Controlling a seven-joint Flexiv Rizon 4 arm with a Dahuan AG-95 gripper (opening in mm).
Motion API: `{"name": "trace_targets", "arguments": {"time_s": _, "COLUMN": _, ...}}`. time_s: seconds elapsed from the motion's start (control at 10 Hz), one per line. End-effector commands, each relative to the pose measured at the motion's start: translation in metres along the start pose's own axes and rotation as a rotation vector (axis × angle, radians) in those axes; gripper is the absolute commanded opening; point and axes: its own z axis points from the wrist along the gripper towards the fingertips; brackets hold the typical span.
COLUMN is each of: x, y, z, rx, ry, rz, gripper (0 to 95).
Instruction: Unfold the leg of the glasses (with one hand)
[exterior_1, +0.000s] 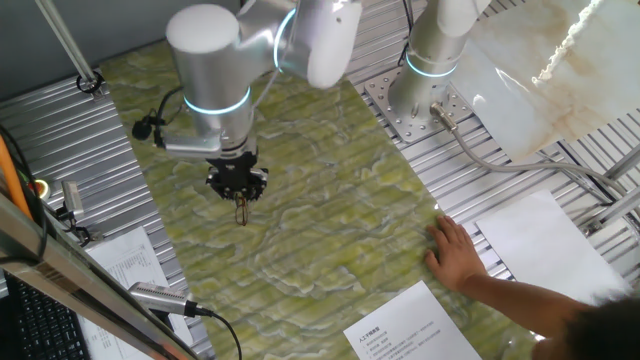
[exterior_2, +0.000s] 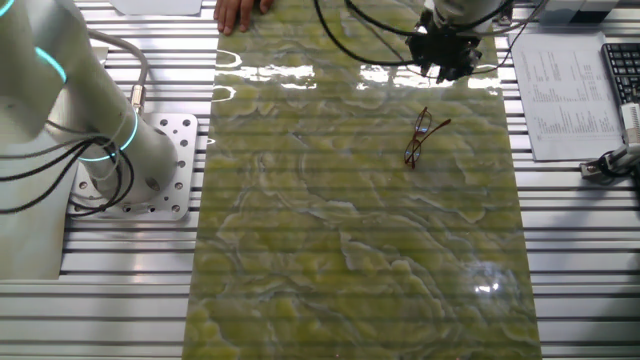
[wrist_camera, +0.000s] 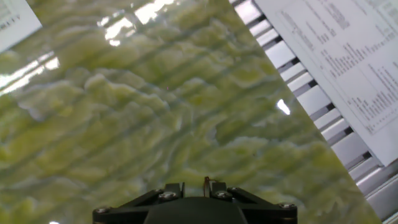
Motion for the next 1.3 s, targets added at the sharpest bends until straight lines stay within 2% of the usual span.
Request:
{"name": "trace_targets", "arguments": {"time_s": 0.1, "x": 0.006, "y": -0.006, "z": 0.003, "rx": -0.014, "ry": 0.009, "rz": -0.037, "gripper": 19.0}}
{"name": "trace_targets", "arguments": {"time_s": 0.3, "x": 0.010, "y": -0.010, "z": 0.008, "rx": -0.023, "ry": 0.036, "rz": -0.058, "gripper": 19.0}}
{"name": "trace_targets", "arguments": {"time_s": 0.4, "x": 0.011, "y": -0.011, "z": 0.014, "rx": -0.011, "ry": 0.070, "rz": -0.072, "gripper": 19.0}}
{"name": "trace_targets", "arguments": {"time_s": 0.5, "x": 0.013, "y": -0.012, "z": 0.021, "rx": -0.005, "ry": 0.087, "rz": -0.087, "gripper": 19.0}}
{"name": "trace_targets", "arguments": {"time_s": 0.7, "x": 0.015, "y": -0.013, "z": 0.029, "rx": -0.004, "ry": 0.104, "rz": -0.110, "gripper": 19.0}}
{"name": "trace_targets", "arguments": {"time_s": 0.8, "x": 0.017, "y": -0.014, "z": 0.031, "rx": 0.004, "ry": 0.127, "rz": -0.124, "gripper": 19.0}}
{"name": "trace_targets", "arguments": {"time_s": 1.0, "x": 0.023, "y": -0.018, "z": 0.037, "rx": -0.006, "ry": 0.137, "rz": -0.129, "gripper": 19.0}}
{"name": "trace_targets", "arguments": {"time_s": 1.2, "x": 0.027, "y": -0.019, "z": 0.044, "rx": -0.008, "ry": 0.160, "rz": -0.138, "gripper": 19.0}}
{"name": "trace_targets", "arguments": {"time_s": 1.3, "x": 0.030, "y": -0.021, "z": 0.047, "rx": -0.015, "ry": 0.159, "rz": -0.138, "gripper": 19.0}}
